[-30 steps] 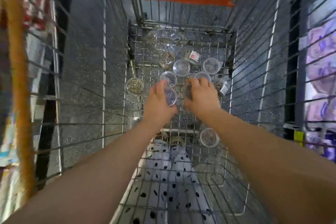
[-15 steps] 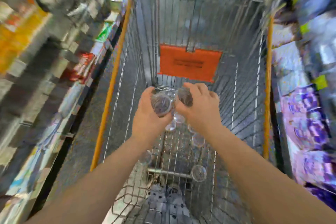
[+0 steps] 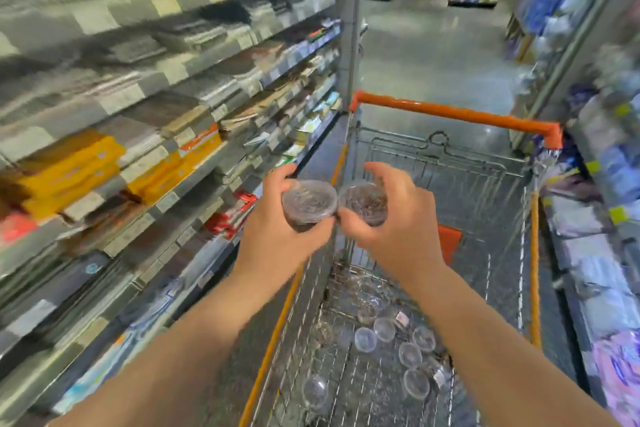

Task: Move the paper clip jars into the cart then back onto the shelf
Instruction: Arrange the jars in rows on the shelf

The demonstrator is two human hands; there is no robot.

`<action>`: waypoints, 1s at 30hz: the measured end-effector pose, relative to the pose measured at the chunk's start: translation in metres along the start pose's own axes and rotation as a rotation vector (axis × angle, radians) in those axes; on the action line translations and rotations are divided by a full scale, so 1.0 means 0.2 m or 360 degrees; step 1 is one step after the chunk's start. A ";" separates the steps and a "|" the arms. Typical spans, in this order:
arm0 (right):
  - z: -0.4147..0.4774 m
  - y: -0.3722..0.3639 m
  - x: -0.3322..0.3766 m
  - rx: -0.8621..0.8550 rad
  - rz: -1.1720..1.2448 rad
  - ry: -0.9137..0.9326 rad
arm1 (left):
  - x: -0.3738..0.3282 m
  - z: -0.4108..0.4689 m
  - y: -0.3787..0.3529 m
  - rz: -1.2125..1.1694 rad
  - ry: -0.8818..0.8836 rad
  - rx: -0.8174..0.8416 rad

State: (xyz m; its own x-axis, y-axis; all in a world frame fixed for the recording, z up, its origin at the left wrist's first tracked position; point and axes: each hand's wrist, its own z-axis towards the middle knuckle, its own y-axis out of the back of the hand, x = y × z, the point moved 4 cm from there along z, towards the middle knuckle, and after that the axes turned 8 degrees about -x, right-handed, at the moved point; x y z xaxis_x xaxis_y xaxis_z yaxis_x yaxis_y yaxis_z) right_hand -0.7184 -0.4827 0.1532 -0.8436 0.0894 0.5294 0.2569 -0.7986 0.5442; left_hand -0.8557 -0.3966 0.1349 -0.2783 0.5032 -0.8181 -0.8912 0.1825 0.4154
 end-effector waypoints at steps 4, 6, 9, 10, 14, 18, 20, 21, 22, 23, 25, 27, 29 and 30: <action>0.10 -0.04 0.36 0.0066 0.0167 0.0187 | -0.06 0.03 0.39 0.0070 -0.0048 -0.0174; 0.12 -0.07 0.58 0.0055 0.0269 0.0313 | -0.09 0.03 0.64 0.0118 -0.0062 -0.0236; 0.12 -0.15 0.93 0.0058 0.0419 0.0460 | -0.11 -0.01 1.03 0.0237 -0.0081 -0.0317; 0.11 -0.18 1.05 0.0066 0.0452 0.0505 | -0.12 -0.03 1.16 0.0279 -0.0091 -0.0342; 0.04 -0.32 1.55 0.0149 0.0585 0.0672 | -0.09 -0.13 1.70 0.0419 -0.0075 -0.0435; -0.07 -0.46 2.07 0.0269 0.0706 0.0819 | -0.06 -0.30 2.24 0.0524 -0.0027 -0.0527; -0.14 -0.54 2.31 0.0357 0.0815 0.0861 | -0.06 -0.38 2.50 0.0598 -0.0030 -0.0600; -0.17 -0.58 2.43 0.0418 0.0900 0.0864 | -0.05 -0.42 2.62 0.0627 -0.0010 -0.0647; -0.20 -0.62 2.54 0.0482 0.0988 0.0865 | -0.05 -0.46 2.74 0.0648 0.0022 -0.0686; -0.23 -0.66 2.64 0.0535 0.1065 0.0877 | -0.04 -0.50 2.86 0.0666 0.0057 -0.0710; -0.28 -0.73 2.85 0.0590 0.1182 0.0931 | -0.04 -0.56 3.06 0.0748 0.0107 -0.0736; -0.30 -0.80 3.04 0.0641 0.1287 0.0955 | -0.03 -0.60 3.24 0.0824 0.0152 -0.0781; -0.31 -0.88 3.20 0.0712 0.1378 0.0962 | -0.01 -0.62 3.40 0.0879 0.0188 -0.0849; -0.32 -0.92 3.27 0.0747 0.1421 0.0975 | 0.00 -0.63 3.47 0.0902 0.0203 -0.0884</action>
State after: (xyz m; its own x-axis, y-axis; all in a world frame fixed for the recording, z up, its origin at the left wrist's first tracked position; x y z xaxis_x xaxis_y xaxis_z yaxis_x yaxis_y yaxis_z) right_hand -1.3477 -0.3154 0.3592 -0.3296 -0.7929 0.5125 0.9110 -0.1246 0.3931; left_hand -1.5194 -0.3767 0.3738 -0.7509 0.2866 -0.5950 -0.6405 -0.5357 0.5502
